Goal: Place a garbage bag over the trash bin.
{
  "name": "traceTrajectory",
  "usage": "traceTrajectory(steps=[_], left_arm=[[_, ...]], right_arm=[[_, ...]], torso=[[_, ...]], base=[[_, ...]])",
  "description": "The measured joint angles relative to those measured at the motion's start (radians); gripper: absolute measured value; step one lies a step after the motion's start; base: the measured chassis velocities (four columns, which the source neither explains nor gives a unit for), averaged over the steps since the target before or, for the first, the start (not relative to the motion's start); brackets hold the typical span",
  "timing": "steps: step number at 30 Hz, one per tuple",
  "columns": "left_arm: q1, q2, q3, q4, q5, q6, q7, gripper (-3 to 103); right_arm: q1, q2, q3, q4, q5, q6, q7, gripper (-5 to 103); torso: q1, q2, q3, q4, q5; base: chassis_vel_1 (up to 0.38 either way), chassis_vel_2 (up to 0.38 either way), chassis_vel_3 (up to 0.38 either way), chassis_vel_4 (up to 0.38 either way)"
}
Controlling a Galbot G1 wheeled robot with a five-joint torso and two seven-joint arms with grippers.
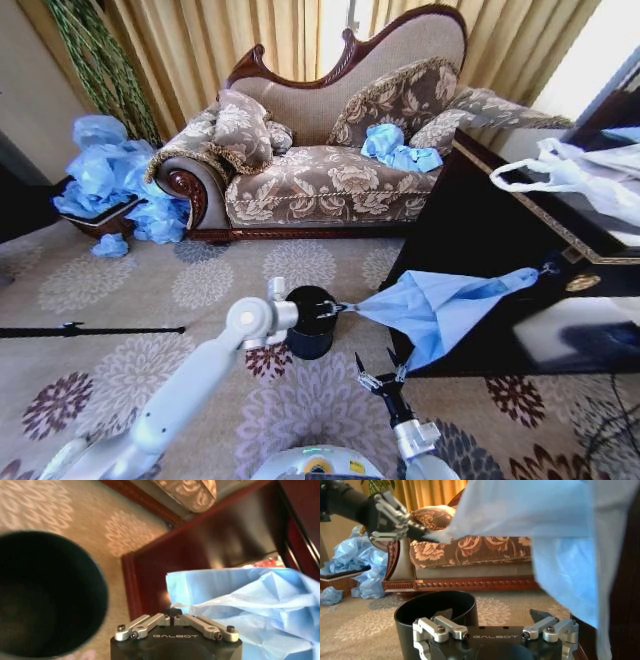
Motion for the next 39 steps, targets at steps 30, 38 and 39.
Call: traceTrajectory(steps=[30, 38, 39], left_arm=[[0.09, 0.164, -0.174, 0.078, 0.224, -0.016, 0.141, 0], [0.082, 0.168, -0.231, 0.069, 0.222, -0.032, 0.168, 0], [0.086, 0.168, -0.238, 0.061, 0.221, -0.034, 0.17, 0]], right_arm=[[0.004, 0.0, 0.004, -0.023, 0.029, 0.019, -0.017, 100], [0.003, -0.003, 0.01, -0.01, 0.036, 0.024, -0.019, 100], [0.003, -0.006, 0.013, 0.001, 0.04, 0.025, -0.019, 100]], torso=[[0.0, 0.0, 0.0, 0.0002, 0.0003], [0.0, 0.0, 0.0, 0.0, 0.0004], [0.0, 0.0, 0.0, 0.0, 0.0004]], base=[[0.0, 0.0, 0.0, 0.0], [0.0, 0.0, 0.0, 0.0], [0.0, 0.0, 0.0, 0.0]])
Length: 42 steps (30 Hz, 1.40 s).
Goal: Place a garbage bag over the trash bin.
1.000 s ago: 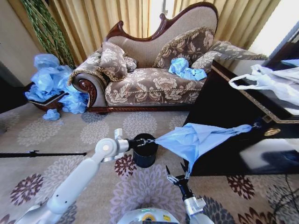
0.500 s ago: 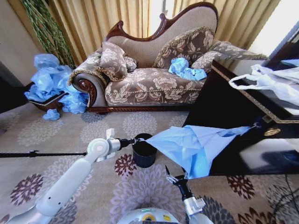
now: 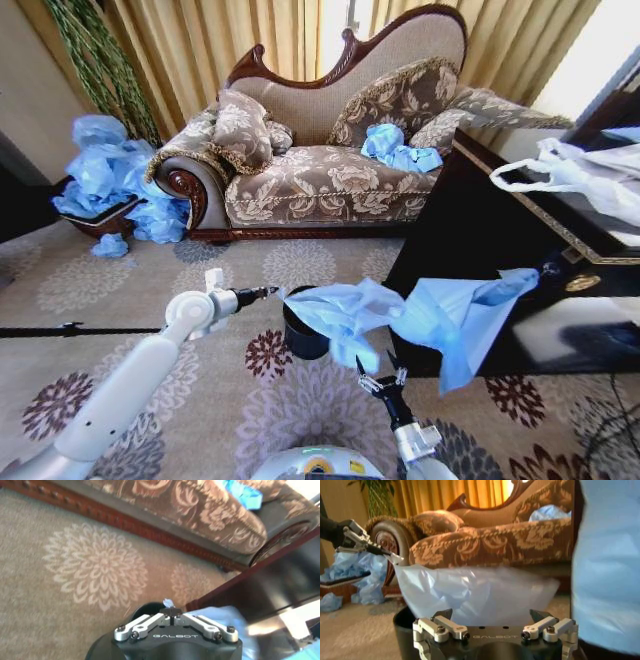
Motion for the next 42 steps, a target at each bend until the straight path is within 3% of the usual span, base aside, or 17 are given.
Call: traceTrajectory(steps=[4, 8, 13, 18, 21, 25, 26, 28, 32, 35, 36, 38, 39, 40, 42], left_arm=[[0.022, 0.002, -0.021, -0.025, 0.003, -0.006, 0.025, 0], [0.057, 0.01, -0.047, -0.056, 0.024, -0.015, 0.072, 0], [0.085, 0.01, -0.068, -0.071, 0.03, -0.02, 0.081, 0], [0.129, 0.009, -0.095, -0.087, 0.04, -0.026, 0.102, 0], [0.149, 0.006, -0.108, -0.097, 0.046, -0.031, 0.112, 0], [0.158, 0.005, -0.114, -0.106, 0.048, -0.033, 0.116, 0], [0.161, 0.005, -0.117, -0.111, 0.049, -0.036, 0.124, 0], [0.163, 0.008, -0.119, -0.116, 0.058, -0.042, 0.147, 0], [0.165, 0.009, -0.119, -0.122, 0.064, -0.045, 0.158, 0], [0.168, 0.009, -0.118, -0.133, 0.073, -0.053, 0.176, 0], [0.168, 0.009, -0.118, -0.133, 0.073, -0.053, 0.176, 0], [0.172, 0.007, -0.117, -0.141, 0.082, -0.062, 0.189, 0], [0.174, 0.005, -0.115, -0.145, 0.088, -0.068, 0.195, 0], [0.174, 0.005, -0.115, -0.145, 0.088, -0.068, 0.195, 0], [0.174, -0.001, -0.109, -0.152, 0.094, -0.074, 0.202, 0]], right_arm=[[-0.005, -0.017, 0.007, 0.046, 0.021, -0.008, 0.005, 100], [0.003, -0.046, 0.003, 0.115, 0.061, -0.064, 0.034, 100], [0.044, -0.084, -0.023, 0.15, 0.078, -0.111, 0.08, 100], [0.115, -0.159, -0.086, 0.196, 0.152, -0.207, 0.175, 100], [0.168, -0.213, -0.159, 0.225, 0.263, -0.306, 0.277, 100], [0.2, -0.238, -0.201, 0.245, 0.342, -0.369, 0.33, 100], [0.221, -0.256, -0.224, 0.26, 0.395, -0.419, 0.356, 102], [0.262, -0.294, -0.268, 0.287, 0.488, -0.496, 0.412, 94], [0.31, -0.336, -0.311, 0.304, 0.591, -0.556, 0.474, 84], [0.393, -0.403, -0.359, 0.317, 0.765, -0.624, 0.56, 67], [0.393, -0.403, -0.359, 0.317, 0.765, -0.624, 0.56, 67], [0.439, -0.435, -0.376, 0.317, 0.875, -0.653, 0.594, 61], [0.466, -0.454, -0.383, 0.317, 0.962, -0.68, 0.622, 51], [0.466, -0.454, -0.383, 0.317, 0.962, -0.68, 0.622, 51], [0.497, -0.473, -0.395, 0.313, 1.086, -0.72, 0.66, 46]], torso=[[0.0, 0.0, 0.0, 0.0, 0.0], [0.0, 0.0, 0.0, 0.0, 0.0], [0.0, 0.0, 0.0, -0.0001, 0.0001], [0.0, 0.0, 0.0, 0.0001, 0.0001], [0.0, 0.0, 0.0, 0.0001, 0.0], [0.0, 0.0, 0.0, 0.0001, 0.0], [0.0, 0.0, 0.0, 0.0003, 0.0], [0.0, 0.0, 0.0, -0.0001, 0.0], [0.0, 0.0, 0.0, 0.0, 0.0], [0.0, 0.0, 0.0, 0.0001, 0.0], [0.0, 0.0, 0.0, 0.0001, 0.0], [0.0, 0.0, 0.0, 0.0002, 0.0], [0.0, 0.0, 0.0, 0.0003, 0.0], [0.0, 0.0, 0.0, 0.0003, 0.0], [0.0, 0.0, 0.0, 0.0002, -0.0001]], base=[[0.0, 0.0, 0.0, 0.0], [0.0, 0.0, 0.0, 0.0], [0.0, 0.0, 0.0, 0.0], [0.0, 0.0, 0.0, 0.0], [0.0, 0.0, 0.0, 0.0], [0.0, 0.0, 0.0, 0.0], [0.0, 0.0, 0.0, 0.0], [0.0, 0.0, 0.0, 0.0], [0.0, 0.0, 0.0, 0.0], [0.0, 0.0, 0.0, 0.0], [0.0, 0.0, 0.0, 0.0], [0.0, 0.0, 0.0, 0.0], [0.0, 0.0, 0.0, 0.0], [0.0, 0.0, 0.0, 0.0], [0.0, 0.0, 0.0, 0.0]])
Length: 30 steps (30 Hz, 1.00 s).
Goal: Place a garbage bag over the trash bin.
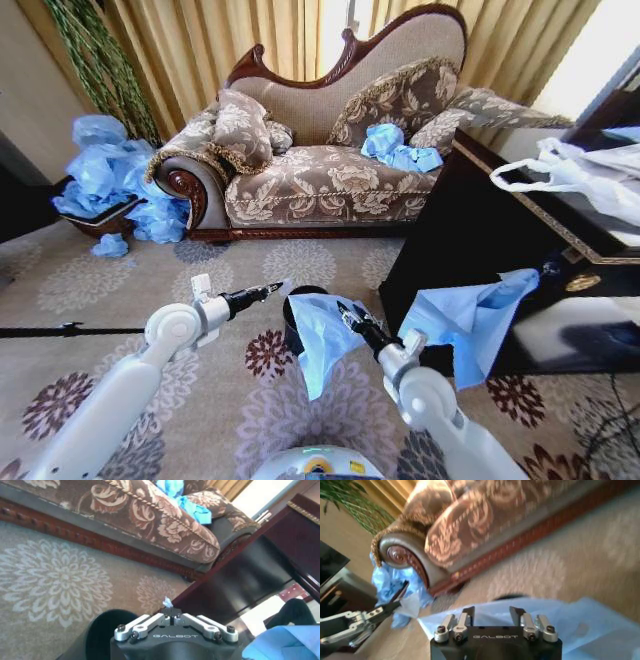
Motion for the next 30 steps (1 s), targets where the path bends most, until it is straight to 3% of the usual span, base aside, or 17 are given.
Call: traceTrajectory(steps=[4, 5, 11, 23, 30], left_arm=[[-0.017, -0.006, 0.021, -0.003, 0.004, -0.007, 0.005, 0], [-0.017, -0.006, 0.021, -0.003, 0.004, -0.007, 0.005, 0], [-0.029, -0.009, 0.03, -0.028, 0.004, -0.018, 0.009, 0], [-0.057, 0.0, 0.035, -0.109, -0.026, -0.04, 0.036, 0], [-0.144, 0.004, 0.094, -0.125, -0.056, -0.059, 0.038, 0]], right_arm=[[0.015, -0.004, -0.015, -0.034, 0.086, -0.02, 0.019, 29], [0.015, -0.004, -0.015, -0.034, 0.086, -0.02, 0.019, 29], [0.054, 0.031, -0.032, -0.115, 0.095, -0.027, 0.015, 3], [0.013, 0.047, -0.044, -0.166, 0.066, -0.026, -0.039, 0], [-0.083, 0.022, -0.047, -0.07, 0.051, -0.032, -0.081, 0]], torso=[[0.0, 0.0, 0.0, -0.0003, 0.0], [0.0, 0.0, 0.0, -0.0003, 0.0], [0.0, 0.0, 0.0, 0.0001, 0.0001], [0.0, 0.0, 0.0, -0.0001, 0.0001], [0.0, 0.0, 0.0, -0.0002, 0.0001]], base=[[0.0, 0.0, 0.0, 0.0], [0.0, 0.0, 0.0, 0.0], [0.0, 0.0, 0.0, 0.0], [0.0, 0.0, 0.0, 0.0], [0.0, 0.0, 0.0, 0.0]])
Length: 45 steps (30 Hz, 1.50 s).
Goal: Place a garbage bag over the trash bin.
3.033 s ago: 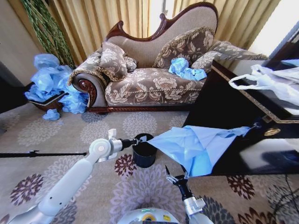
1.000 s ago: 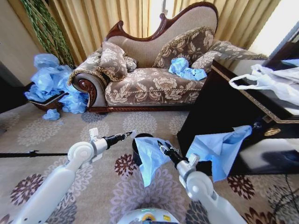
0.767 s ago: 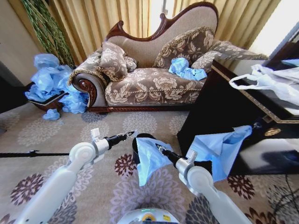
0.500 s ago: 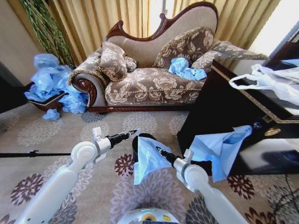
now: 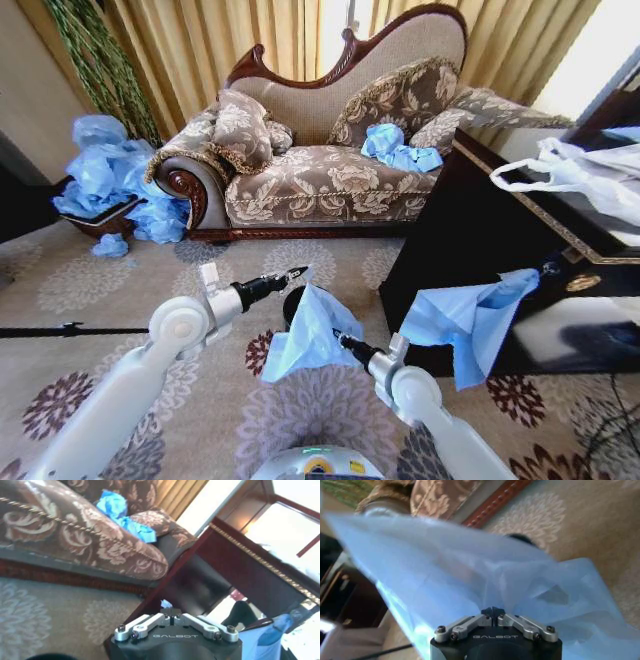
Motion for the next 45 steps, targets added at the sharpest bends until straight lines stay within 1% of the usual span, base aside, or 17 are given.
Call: traceTrajectory(steps=[2, 4, 6, 7, 10, 14, 17, 21, 23, 27, 29, 34, 37, 40, 45], left_arm=[[-0.015, -0.001, 0.012, 0.0, -0.004, -0.002, 0.0, 0], [-0.051, -0.003, 0.035, -0.003, -0.018, -0.005, 0.0, 0], [-0.058, -0.003, 0.04, -0.005, -0.021, -0.005, -0.001, 0], [-0.082, -0.005, 0.052, -0.013, -0.033, -0.005, -0.001, 0], [-0.093, -0.005, 0.057, -0.026, -0.045, -0.004, -0.003, 0], [-0.097, 0.002, 0.056, -0.063, -0.065, -0.004, -0.004, 0], [-0.091, 0.004, 0.051, -0.086, -0.07, -0.004, -0.004, 0], [-0.08, 0.0, 0.05, -0.119, -0.074, -0.005, -0.017, 0], [-0.08, 0.0, 0.05, -0.126, -0.076, -0.006, -0.021, 0], [-0.103, 0.004, 0.051, -0.153, -0.103, -0.009, -0.04, 0], [-0.11, 0.006, 0.051, -0.155, -0.11, -0.011, -0.041, 0], [-0.137, 0.003, 0.069, -0.152, -0.124, -0.021, -0.044, 0], [-0.133, -0.006, 0.073, -0.156, -0.125, -0.021, -0.049, 0], [-0.103, -0.017, 0.073, -0.169, -0.123, -0.021, -0.053, 0], [-0.061, -0.031, 0.074, -0.185, -0.115, -0.021, -0.054, 0]], right_arm=[[-0.012, -0.001, -0.007, 0.019, -0.009, -0.001, -0.004, 0], [-0.03, -0.001, -0.031, 0.061, -0.042, -0.001, -0.01, 0], [-0.032, 0.0, -0.037, 0.069, -0.05, 0.0, -0.012, 0], [-0.03, 0.012, -0.057, 0.086, -0.067, 0.001, -0.015, 0], [-0.018, 0.024, -0.066, 0.092, -0.071, 0.001, -0.015, 0], [0.033, 0.041, -0.069, 0.1, -0.072, 0.004, -0.016, 0], [0.077, 0.043, -0.066, 0.097, -0.092, 0.01, -0.037, 0], [0.154, 0.055, -0.071, 0.058, -0.114, 0.021, -0.057, 0], [0.166, 0.061, -0.074, 0.049, -0.114, 0.022, -0.058, 0], [0.214, 0.099, -0.111, 0.014, -0.124, 0.03, -0.051, 0], [0.219, 0.107, -0.117, 0.008, -0.127, 0.031, -0.051, 0], [0.247, 0.147, -0.134, -0.059, -0.171, 0.044, -0.069, 0], [0.261, 0.163, -0.128, -0.087, -0.19, 0.054, -0.078, 0], [0.279, 0.183, -0.11, -0.111, -0.204, 0.065, -0.095, 0], [0.305, 0.24, -0.09, -0.134, -0.209, 0.085, -0.098, 0]], torso=[[0.0, 0.0, 0.0, -0.0001, 0.0], [0.0, 0.0, 0.0, 0.0, 0.0], [0.0, 0.0, 0.0, 0.0, 0.0], [0.0, 0.0, 0.0, -0.0001, 0.0], [0.0, 0.0, 0.0, -0.0001, 0.0], [0.0, 0.0, 0.0, 0.0002, -0.0001], [0.0, 0.0, 0.0, 0.0002, 0.0], [0.0, 0.0, 0.0, 0.0003, -0.0001], [0.0, 0.0, 0.0, 0.0002, 0.0], [0.0, 0.0, 0.0, 0.0001, 0.0], [0.0, 0.0, 0.0, 0.0, 0.0], [0.0, 0.0, 0.0, 0.0, 0.0], [0.0, 0.0, 0.0, -0.0001, 0.0001], [0.0, 0.0, 0.0, 0.0001, -0.0001], [0.0, 0.0, 0.0, 0.0001, 0.0]], base=[[0.0, 0.0, 0.0, 0.0], [0.0, 0.0, 0.0, 0.0], [0.0, 0.0, 0.0, 0.0], [0.0, 0.0, 0.0, 0.0], [0.0, 0.0, 0.0, 0.0], [0.0, 0.0, 0.0, 0.0], [0.0, 0.0, 0.0, 0.0], [0.0, 0.0, 0.0, 0.0], [0.0, 0.0, 0.0, 0.0], [0.0, 0.0, 0.0, 0.0], [0.0, 0.0, 0.0, 0.0], [0.0, 0.0, 0.0, 0.0], [0.0, 0.0, 0.0, 0.0], [0.0, 0.0, 0.0, 0.0], [0.0, 0.0, 0.0, 0.0]])
